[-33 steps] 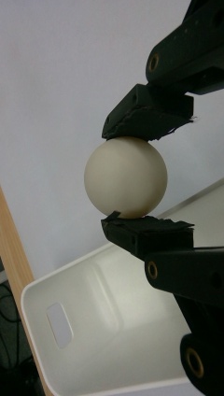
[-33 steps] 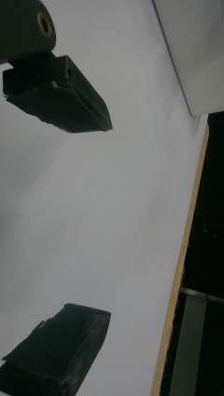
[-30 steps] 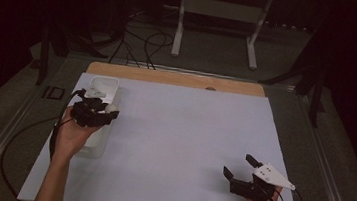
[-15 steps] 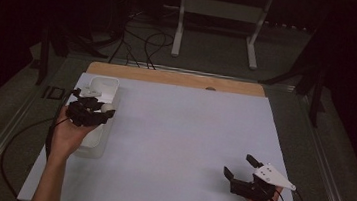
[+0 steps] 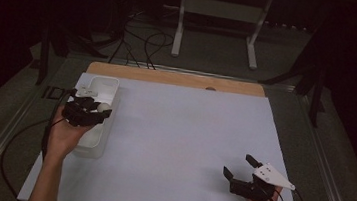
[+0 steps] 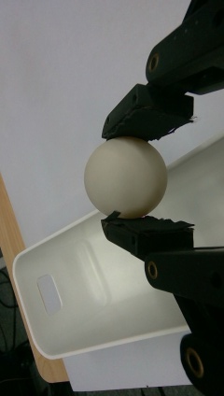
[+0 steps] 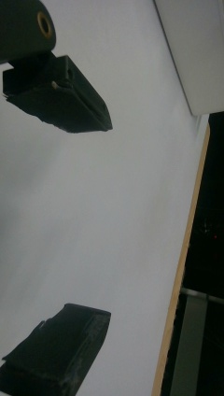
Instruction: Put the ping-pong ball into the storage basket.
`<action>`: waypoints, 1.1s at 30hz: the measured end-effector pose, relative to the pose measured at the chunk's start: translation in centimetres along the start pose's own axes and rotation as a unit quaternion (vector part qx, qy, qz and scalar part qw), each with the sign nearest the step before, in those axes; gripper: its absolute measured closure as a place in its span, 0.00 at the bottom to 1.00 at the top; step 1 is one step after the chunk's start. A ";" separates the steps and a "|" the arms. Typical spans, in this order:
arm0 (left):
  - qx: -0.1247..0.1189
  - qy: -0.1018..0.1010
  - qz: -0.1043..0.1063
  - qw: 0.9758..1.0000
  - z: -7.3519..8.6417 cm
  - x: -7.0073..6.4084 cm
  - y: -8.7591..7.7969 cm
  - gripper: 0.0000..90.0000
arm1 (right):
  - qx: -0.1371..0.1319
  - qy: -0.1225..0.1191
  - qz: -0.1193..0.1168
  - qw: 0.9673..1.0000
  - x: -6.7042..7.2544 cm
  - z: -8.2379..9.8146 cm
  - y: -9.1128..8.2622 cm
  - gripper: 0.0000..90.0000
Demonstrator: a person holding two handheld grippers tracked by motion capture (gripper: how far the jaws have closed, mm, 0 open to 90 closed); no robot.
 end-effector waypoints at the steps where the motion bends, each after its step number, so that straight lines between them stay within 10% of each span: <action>1: 0.000 0.000 0.000 1.000 0.0 0.0 0.0 0.57 | 0.000 0.000 0.000 1.000 0.0 0.0 0.0 0.09; 33: 0.003 -0.017 -0.015 1.000 0.6 1.5 -0.3 0.57 | 0.001 0.000 0.001 1.000 0.0 0.0 0.0 0.09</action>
Point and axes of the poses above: each handheld gripper's, and its own axes: y roughly forward along the jaws, z roughly out of its underside, x roughly to its left, the point moved 7 cm from there along y, roughly forward along the jaws, and after that the axes turned 6 degrees about -z, right-handed, at the moved point
